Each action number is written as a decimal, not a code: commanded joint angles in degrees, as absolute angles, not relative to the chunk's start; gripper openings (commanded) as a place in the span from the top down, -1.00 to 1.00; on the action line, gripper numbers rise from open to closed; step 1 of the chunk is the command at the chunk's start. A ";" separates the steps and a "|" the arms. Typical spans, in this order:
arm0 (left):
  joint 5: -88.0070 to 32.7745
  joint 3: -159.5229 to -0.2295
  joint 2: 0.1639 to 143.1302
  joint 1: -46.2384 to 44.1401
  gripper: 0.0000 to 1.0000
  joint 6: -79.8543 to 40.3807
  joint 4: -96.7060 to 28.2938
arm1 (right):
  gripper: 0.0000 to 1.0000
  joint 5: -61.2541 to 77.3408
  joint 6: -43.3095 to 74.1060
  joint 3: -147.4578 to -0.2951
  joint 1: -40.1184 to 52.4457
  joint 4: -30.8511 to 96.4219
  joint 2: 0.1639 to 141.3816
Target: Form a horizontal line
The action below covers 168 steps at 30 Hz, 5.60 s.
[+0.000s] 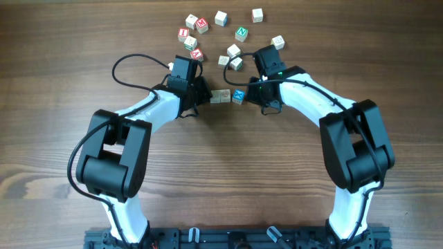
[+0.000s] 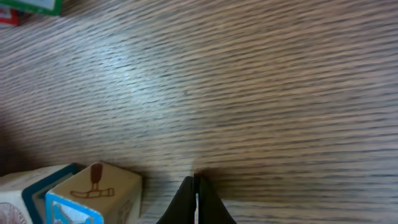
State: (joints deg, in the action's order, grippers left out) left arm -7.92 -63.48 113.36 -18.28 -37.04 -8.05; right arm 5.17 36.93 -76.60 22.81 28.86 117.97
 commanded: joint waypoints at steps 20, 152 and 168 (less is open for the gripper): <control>-8.08 -61.71 116.22 -18.59 0.92 -39.92 -7.20 | 0.86 7.77 29.85 -76.09 23.83 22.63 119.81; -6.57 -61.71 116.20 -8.10 0.92 -39.92 -11.44 | 0.91 15.14 25.61 -86.37 22.70 23.46 119.70; -6.59 -61.71 116.20 -6.00 0.92 -39.92 -12.97 | 0.91 10.94 25.69 -86.37 28.56 19.25 123.09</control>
